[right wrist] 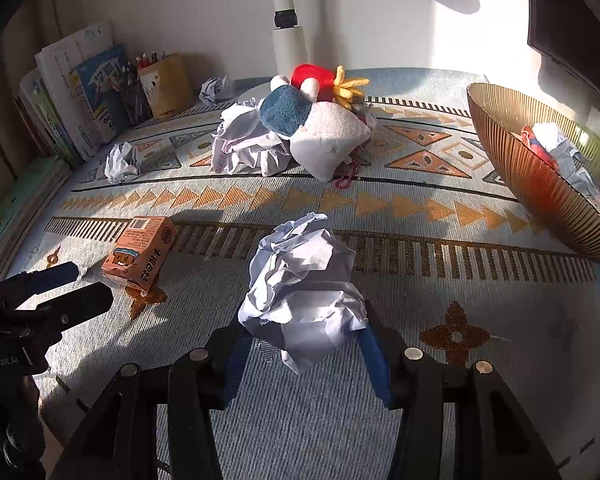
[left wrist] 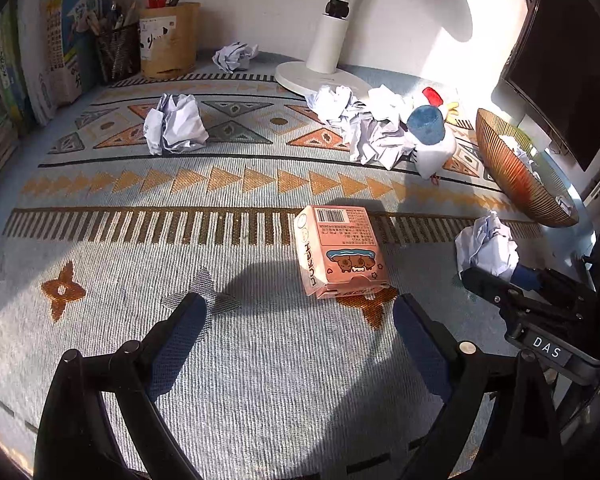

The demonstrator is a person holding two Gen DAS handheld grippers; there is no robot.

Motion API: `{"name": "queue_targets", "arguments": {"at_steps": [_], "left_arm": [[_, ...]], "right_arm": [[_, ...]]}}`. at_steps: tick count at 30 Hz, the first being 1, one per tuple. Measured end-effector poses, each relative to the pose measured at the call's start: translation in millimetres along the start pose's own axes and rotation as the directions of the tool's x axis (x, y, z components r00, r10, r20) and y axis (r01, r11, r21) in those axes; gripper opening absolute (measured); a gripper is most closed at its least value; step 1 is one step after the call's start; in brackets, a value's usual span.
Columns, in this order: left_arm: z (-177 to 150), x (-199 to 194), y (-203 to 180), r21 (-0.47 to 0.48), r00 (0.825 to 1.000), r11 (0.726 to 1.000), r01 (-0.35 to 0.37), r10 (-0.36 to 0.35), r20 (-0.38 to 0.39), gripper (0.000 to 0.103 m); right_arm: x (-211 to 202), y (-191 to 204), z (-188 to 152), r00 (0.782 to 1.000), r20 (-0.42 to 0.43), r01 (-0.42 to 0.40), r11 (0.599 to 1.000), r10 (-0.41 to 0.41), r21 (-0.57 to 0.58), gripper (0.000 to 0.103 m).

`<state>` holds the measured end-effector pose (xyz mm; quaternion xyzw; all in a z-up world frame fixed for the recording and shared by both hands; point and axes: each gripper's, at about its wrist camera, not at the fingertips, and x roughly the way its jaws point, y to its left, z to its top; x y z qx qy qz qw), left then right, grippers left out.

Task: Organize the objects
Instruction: 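Carry the orange box and paper ball over the amber bowl with both grippers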

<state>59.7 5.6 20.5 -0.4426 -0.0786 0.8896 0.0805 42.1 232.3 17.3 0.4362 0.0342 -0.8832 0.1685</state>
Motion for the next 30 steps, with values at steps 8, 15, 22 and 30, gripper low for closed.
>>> {"name": "queue_targets", "arguments": {"at_steps": [8, 15, 22, 30], "left_arm": [[13, 23, -31, 0.014, 0.996, 0.997, 0.080, -0.079, -0.041, 0.063], [9, 24, -25, -0.020, 0.999, 0.998, 0.053, -0.053, -0.001, 0.038], [19, 7, -56, 0.048, 0.993, 0.994, 0.101, -0.104, 0.057, 0.037], [21, 13, -85, 0.095, 0.987, 0.985, 0.147, -0.152, 0.043, 0.037]], "right_arm": [[-1, -6, 0, 1.000, 0.006, -0.002, 0.999, 0.001, 0.033, 0.050], [-6, -5, -1, 1.000, 0.029, -0.001, 0.999, 0.000, 0.035, 0.049], [-29, -28, 5, 0.997, 0.083, -0.010, 0.994, 0.001, 0.106, 0.049], [-69, -72, 9, 0.988, 0.149, 0.013, 0.984, -0.040, 0.175, 0.049]]}}
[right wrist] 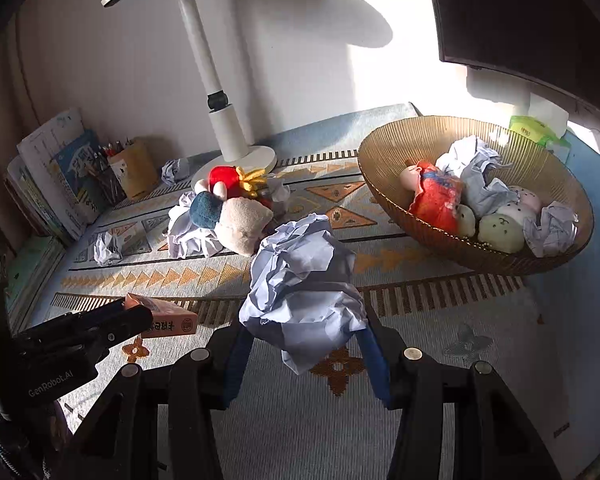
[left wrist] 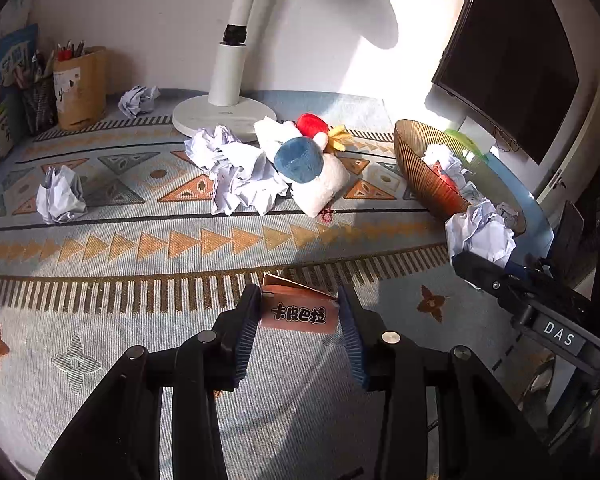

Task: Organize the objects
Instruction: 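Carry the orange box and paper ball over the amber bowl with both grippers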

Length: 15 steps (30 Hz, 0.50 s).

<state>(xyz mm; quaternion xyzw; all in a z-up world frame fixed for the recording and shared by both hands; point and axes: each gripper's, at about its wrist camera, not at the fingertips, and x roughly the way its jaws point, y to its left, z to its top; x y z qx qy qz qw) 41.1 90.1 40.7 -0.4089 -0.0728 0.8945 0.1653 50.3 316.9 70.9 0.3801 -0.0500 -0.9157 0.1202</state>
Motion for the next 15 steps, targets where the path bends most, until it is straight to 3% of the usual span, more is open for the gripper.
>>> {"name": "queue_targets", "arguments": {"at_steps": [3, 6, 8, 11, 15], "left_arm": [[-18, -2, -6, 0.054, 1.000, 0.999, -0.004, 0.005, -0.028, 0.037], [-39, -2, -7, 0.080, 0.997, 0.997, -0.021, 0.026, -0.072, 0.048], [-45, -3, -4, 0.074, 0.996, 0.996, -0.041, 0.046, -0.072, 0.048], [-38, -12, 2, 0.051, 0.998, 0.998, -0.041, 0.044, -0.050, 0.048], [-25, -11, -10, 0.110, 0.999, 0.994, -0.016, 0.020, -0.038, 0.056]], "right_arm": [[1, -6, -5, 0.999, -0.026, -0.029, 0.999, 0.029, 0.020, 0.049], [6, -1, -9, 0.997, -0.039, -0.058, 0.998, 0.059, 0.019, 0.049], [9, 5, -12, 0.997, -0.047, -0.067, 0.998, 0.067, 0.005, 0.049], [9, 9, -13, 0.996, -0.049, -0.077, 0.997, 0.077, -0.003, 0.049], [9, 6, -12, 0.996, -0.048, -0.076, 0.997, 0.077, 0.009, 0.049]]}}
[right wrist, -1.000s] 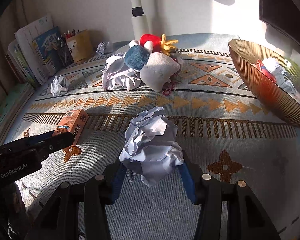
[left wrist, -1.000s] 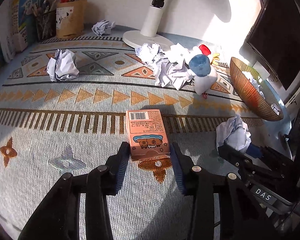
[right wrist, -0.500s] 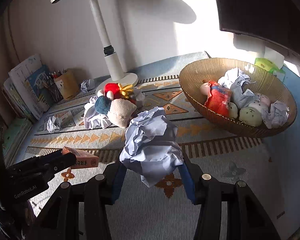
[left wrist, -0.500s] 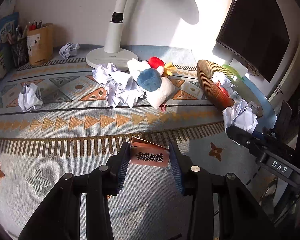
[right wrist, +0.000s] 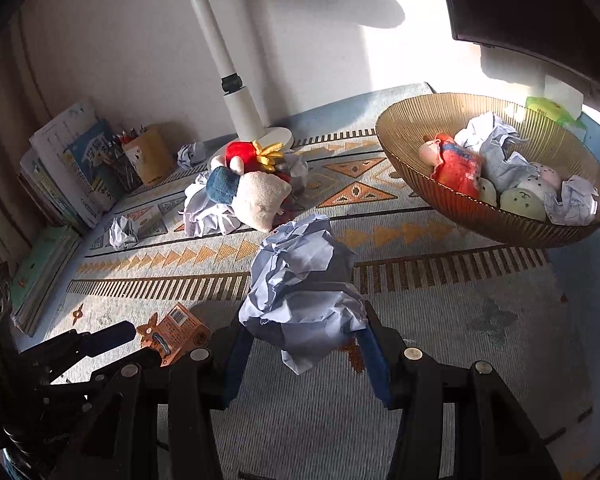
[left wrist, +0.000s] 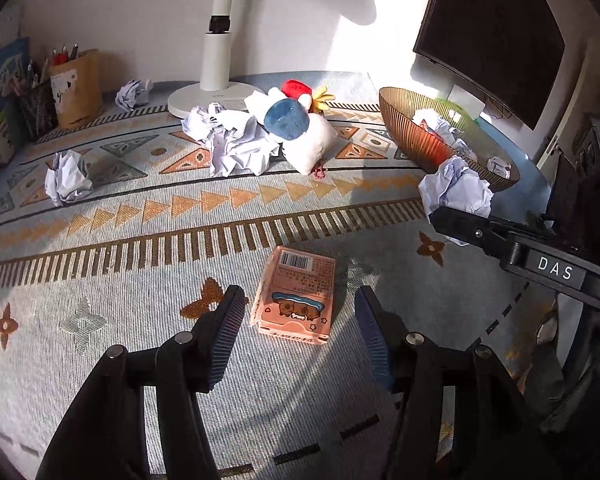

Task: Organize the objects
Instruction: 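Carry the orange box and paper ball over the amber bowl with both grippers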

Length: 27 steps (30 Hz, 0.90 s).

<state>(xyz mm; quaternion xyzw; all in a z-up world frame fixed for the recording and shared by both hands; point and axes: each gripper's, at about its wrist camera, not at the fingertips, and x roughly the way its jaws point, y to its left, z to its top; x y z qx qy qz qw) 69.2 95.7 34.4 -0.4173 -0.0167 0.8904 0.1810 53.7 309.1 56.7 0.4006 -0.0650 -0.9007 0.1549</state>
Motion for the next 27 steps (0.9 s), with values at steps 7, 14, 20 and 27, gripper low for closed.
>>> {"name": "queue_targets", "arguments": {"at_steps": [7, 14, 20, 27], "left_arm": [[2, 28, -8, 0.051, 0.998, 0.999, -0.014, 0.017, -0.057, 0.038], [13, 21, -20, 0.060, 0.999, 0.998, 0.024, -0.022, -0.024, 0.037], [85, 4, -69, 0.131, 0.983, 0.985, 0.114, -0.131, 0.131, 0.038], [163, 53, -112, 0.087, 0.946, 0.955, 0.283, -0.293, 0.138, 0.038]], "right_arm": [[5, -8, -2, 1.000, -0.025, -0.001, 1.000, 0.002, 0.016, 0.049], [-7, -15, 2, 1.000, 0.008, 0.001, 1.000, -0.001, 0.029, 0.049], [-69, -46, 47, 0.975, 0.179, 0.119, 0.990, -0.132, 0.080, 0.049], [-89, -107, 99, 0.924, 0.184, 0.296, 0.931, -0.336, 0.216, 0.049]]}}
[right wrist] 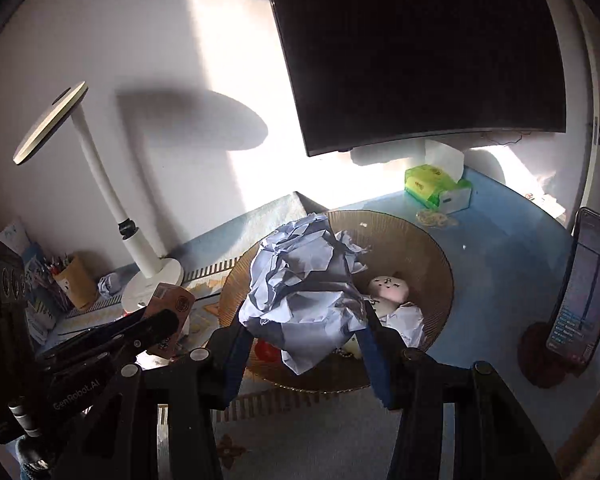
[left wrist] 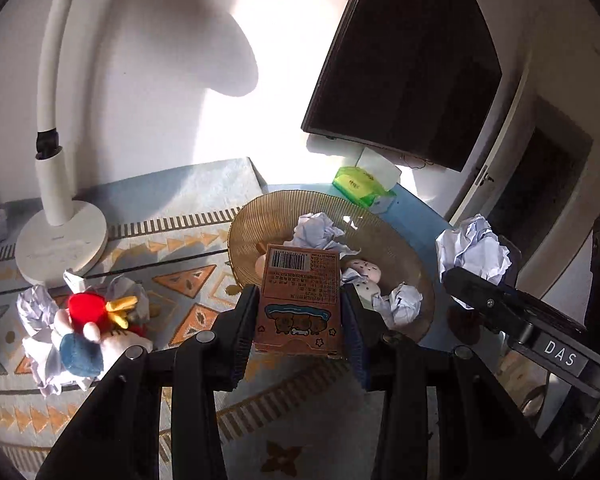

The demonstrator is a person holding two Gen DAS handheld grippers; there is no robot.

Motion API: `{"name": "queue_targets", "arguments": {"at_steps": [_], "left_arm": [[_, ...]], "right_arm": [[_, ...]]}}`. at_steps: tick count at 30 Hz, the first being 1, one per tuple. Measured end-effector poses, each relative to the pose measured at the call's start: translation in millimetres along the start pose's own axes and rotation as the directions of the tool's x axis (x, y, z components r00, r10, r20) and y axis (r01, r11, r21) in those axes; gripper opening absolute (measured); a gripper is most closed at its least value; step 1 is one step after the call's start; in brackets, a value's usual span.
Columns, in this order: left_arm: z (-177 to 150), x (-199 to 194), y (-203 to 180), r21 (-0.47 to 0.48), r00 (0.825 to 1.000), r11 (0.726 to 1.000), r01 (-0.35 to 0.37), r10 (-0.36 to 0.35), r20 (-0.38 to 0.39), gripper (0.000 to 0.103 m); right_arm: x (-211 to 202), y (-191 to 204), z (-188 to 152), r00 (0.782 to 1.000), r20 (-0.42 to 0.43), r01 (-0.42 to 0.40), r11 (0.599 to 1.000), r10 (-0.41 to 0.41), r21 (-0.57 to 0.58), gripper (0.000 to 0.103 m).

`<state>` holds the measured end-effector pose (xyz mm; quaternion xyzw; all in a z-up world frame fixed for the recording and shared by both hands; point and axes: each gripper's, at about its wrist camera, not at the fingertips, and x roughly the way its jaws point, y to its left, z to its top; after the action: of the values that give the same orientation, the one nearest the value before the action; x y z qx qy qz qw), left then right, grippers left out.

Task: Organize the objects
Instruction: 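Carry the orange box and paper ball over the amber bowl with both grippers, then open both grippers to drop the box and paper ball into the bowl, then grasp a paper ball with the left gripper while the right grasps the white bird plush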

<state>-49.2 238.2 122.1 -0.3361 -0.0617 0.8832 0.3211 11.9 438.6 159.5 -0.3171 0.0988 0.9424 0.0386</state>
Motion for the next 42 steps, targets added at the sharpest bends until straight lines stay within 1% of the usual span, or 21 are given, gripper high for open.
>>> {"name": "queue_targets", "arguments": {"at_steps": [1, 2, 4, 6, 7, 8, 9, 10, 12, 15, 17, 20, 22, 25, 28, 29, 30, 34, 36, 38, 42], "left_arm": [[3, 9, -3, 0.010, 1.000, 1.000, 0.008, -0.008, -0.007, 0.038], [5, 17, -6, 0.020, 1.000, 1.000, 0.007, -0.007, -0.011, 0.038], [7, 29, -7, 0.019, 1.000, 1.000, 0.020, -0.020, -0.014, 0.038], [8, 42, -8, 0.017, 0.997, 0.998, 0.062, -0.061, -0.045, 0.049], [8, 45, -8, 0.015, 0.997, 0.998, 0.055, -0.055, -0.047, 0.060], [7, 46, -7, 0.012, 0.999, 0.999, 0.038, -0.038, -0.038, 0.067], [6, 46, -5, 0.007, 0.999, 0.999, 0.032, -0.032, -0.036, 0.067], [6, 44, -2, -0.005, 0.998, 0.999, 0.046, -0.046, -0.041, 0.067], [5, 32, 4, -0.027, 0.996, 0.996, 0.083, -0.084, -0.030, 0.067], [-2, 4, 16, -0.049, 0.997, 0.995, 0.083, -0.083, 0.005, 0.069], [-15, -21, 30, -0.086, 0.998, 0.995, 0.047, -0.044, 0.036, 0.073], [-39, -62, 53, -0.146, 0.996, 0.989, -0.033, 0.044, 0.075, 0.073], [-59, -91, 66, -0.167, 0.982, 0.975, -0.149, 0.165, 0.089, 0.073], [-85, -120, 88, -0.164, 0.931, 0.924, -0.345, 0.360, 0.066, 0.073], [-105, -126, 117, -0.145, 0.878, 0.869, -0.473, 0.478, -0.005, 0.073], [-111, -127, 126, -0.145, 0.859, 0.849, -0.509, 0.511, -0.024, 0.073], [-116, -128, 133, -0.143, 0.846, 0.836, -0.531, 0.532, -0.034, 0.073], [-133, -124, 156, -0.164, 0.821, 0.807, -0.567, 0.569, -0.039, 0.073], [-135, -121, 164, -0.184, 0.828, 0.808, -0.559, 0.557, -0.067, 0.073], [-136, -126, 161, -0.183, 0.831, 0.813, -0.552, 0.555, -0.040, 0.073], [-137, -120, 158, -0.161, 0.824, 0.809, -0.565, 0.565, -0.056, 0.073]], "right_arm": [[9, -4, 3, 0.999, -0.025, 0.040, 0.999, -0.040, 0.001, 0.049], [18, -9, 5, 0.998, -0.044, 0.047, 0.999, -0.047, 0.006, 0.050], [33, -19, 6, 0.996, -0.087, 0.007, 1.000, -0.004, 0.029, 0.050], [44, -24, 4, 0.994, -0.108, -0.005, 0.999, 0.009, 0.033, 0.052], [47, -26, 3, 0.994, -0.111, 0.009, 0.999, -0.004, 0.040, 0.065], [47, -30, 1, 0.994, -0.106, 0.014, 0.998, -0.008, 0.056, 0.071], [46, -33, -1, 0.995, -0.099, 0.006, 0.997, 0.001, 0.073, 0.077], [44, -34, -2, 0.996, -0.094, 0.000, 0.997, 0.008, 0.080, 0.077], [36, -33, -3, 0.997, -0.081, -0.009, 0.997, 0.015, 0.077, 0.077], [22, -18, -7, 0.996, -0.070, -0.057, 0.997, 0.061, 0.058, 0.077], [14, 2, -13, 0.993, -0.065, -0.099, 0.995, 0.101, 0.027, 0.077], [1, 46, -26, 0.985, -0.056, -0.166, 0.984, 0.163, -0.064, 0.077], [-3, 76, -41, 0.976, -0.058, -0.216, 0.970, 0.210, -0.112, 0.077], [7, 121, -75, 0.956, -0.109, -0.286, 0.945, 0.271, -0.160, 0.077], [33, 157, -108, 0.947, -0.191, -0.296, 0.933, 0.259, -0.204, 0.077], [39, 165, -116, 0.942, -0.205, -0.307, 0.927, 0.265, -0.214, 0.077], [43, 172, -122, 0.941, -0.208, -0.311, 0.923, 0.266, -0.226, 0.077], [54, 188, -136, 0.948, -0.185, -0.303, 0.911, 0.259, -0.280, 0.077], [63, 190, -143, 0.951, -0.201, -0.288, 0.912, 0.236, -0.291, 0.077], [64, 191, -142, 0.952, -0.197, -0.286, 0.911, 0.234, -0.298, 0.077], [67, 194, -144, 0.955, -0.203, -0.271, 0.910, 0.214, -0.314, 0.079]]}}
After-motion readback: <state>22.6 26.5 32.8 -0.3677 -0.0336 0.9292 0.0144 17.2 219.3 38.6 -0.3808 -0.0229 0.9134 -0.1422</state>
